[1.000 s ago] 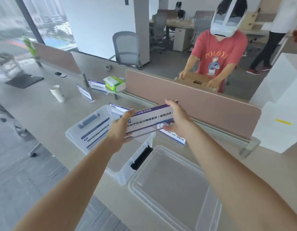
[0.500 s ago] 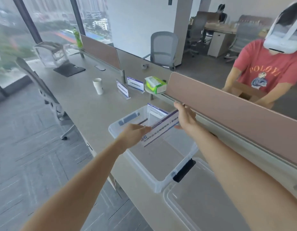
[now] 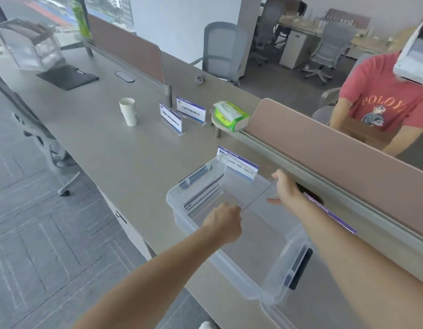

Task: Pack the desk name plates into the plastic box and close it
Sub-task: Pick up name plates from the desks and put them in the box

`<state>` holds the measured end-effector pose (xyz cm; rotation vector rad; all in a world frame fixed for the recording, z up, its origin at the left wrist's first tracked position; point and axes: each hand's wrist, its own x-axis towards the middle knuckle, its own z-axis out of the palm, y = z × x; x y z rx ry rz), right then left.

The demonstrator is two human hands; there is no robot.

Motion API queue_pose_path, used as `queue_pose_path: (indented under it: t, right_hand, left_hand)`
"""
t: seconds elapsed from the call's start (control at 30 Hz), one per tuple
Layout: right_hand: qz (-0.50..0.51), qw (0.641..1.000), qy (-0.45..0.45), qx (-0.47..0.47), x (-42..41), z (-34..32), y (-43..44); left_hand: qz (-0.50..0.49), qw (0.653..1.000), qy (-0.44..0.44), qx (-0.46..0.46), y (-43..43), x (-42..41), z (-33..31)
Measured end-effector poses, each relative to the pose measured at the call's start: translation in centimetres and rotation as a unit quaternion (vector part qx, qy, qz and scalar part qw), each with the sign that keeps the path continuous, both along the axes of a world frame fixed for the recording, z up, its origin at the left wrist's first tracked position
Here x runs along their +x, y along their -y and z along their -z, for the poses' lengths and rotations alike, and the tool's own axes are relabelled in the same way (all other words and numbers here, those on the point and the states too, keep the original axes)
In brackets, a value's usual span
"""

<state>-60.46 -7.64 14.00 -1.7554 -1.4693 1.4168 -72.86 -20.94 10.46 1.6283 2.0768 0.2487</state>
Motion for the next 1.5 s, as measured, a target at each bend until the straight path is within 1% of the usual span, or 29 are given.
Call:
queue_pose_path:
  t: [0.13,0.2,0.33,0.4,0.47,0.63,0.8,0.97,1.03,1.13,1.2,1.37,1.5]
  right_hand:
    - [-0.048,0.995,0.058,-0.068,-1.6,3.9,-2.4]
    - [-0.065,0.991,0.069,-0.099,-2.6,5.9,-3.5]
    - [-0.091,0.976,0.063,-0.188,-4.4,9.5,-5.5]
    - [-0.102,0.965,0.044,-0.238,-5.3,10.6,-6.2]
    - [-0.104,0.958,0.025,-0.264,-6.2,11.7,-7.1]
    - [-0.087,0.951,-0.013,-0.295,-7.4,14.8,-9.2]
    - [-0.064,0.943,-0.028,-0.326,-7.5,17.0,-10.2]
    - [-0.061,0.938,-0.051,-0.337,-7.5,18.1,-10.8]
    - [-0.033,0.936,-0.073,-0.341,-7.3,18.4,-10.6]
    - [0.036,0.93,-0.13,-0.343,-7.0,18.9,-9.4]
    - [0.064,0.924,-0.144,-0.349,-6.6,19.3,-8.5]
    - [0.076,0.899,-0.188,-0.388,-6.0,19.4,-6.8]
    - [0.068,0.895,-0.21,-0.387,-5.8,18.9,-6.4]
  left_hand:
    - [-0.014,0.999,-0.005,-0.053,-1.4,-1.3,2.5]
    - [-0.023,0.996,-0.002,-0.089,-1.8,-1.9,3.8]
    - [-0.055,0.987,-0.001,-0.149,-3.3,-2.9,5.5]
    - [-0.071,0.981,0.002,-0.18,-4.4,-3.4,6.0]
    - [-0.08,0.975,0.001,-0.209,-5.5,-3.7,6.5]
    - [-0.1,0.962,0.017,-0.253,-7.6,-3.3,8.4]
    - [-0.126,0.952,0.046,-0.276,-8.6,-4.1,9.9]
    - [-0.162,0.943,0.065,-0.285,-8.8,-4.8,10.4]
    - [-0.17,0.939,0.063,-0.294,-8.9,-5.1,10.5]
    - [-0.172,0.933,0.05,-0.312,-9.1,-5.8,10.6]
    - [-0.172,0.931,0.035,-0.32,-9.2,-6.4,10.8]
    - [-0.172,0.922,0.005,-0.348,-9.2,-7.0,11.0]
    - [-0.17,0.912,-0.001,-0.373,-9.4,-7.4,11.0]
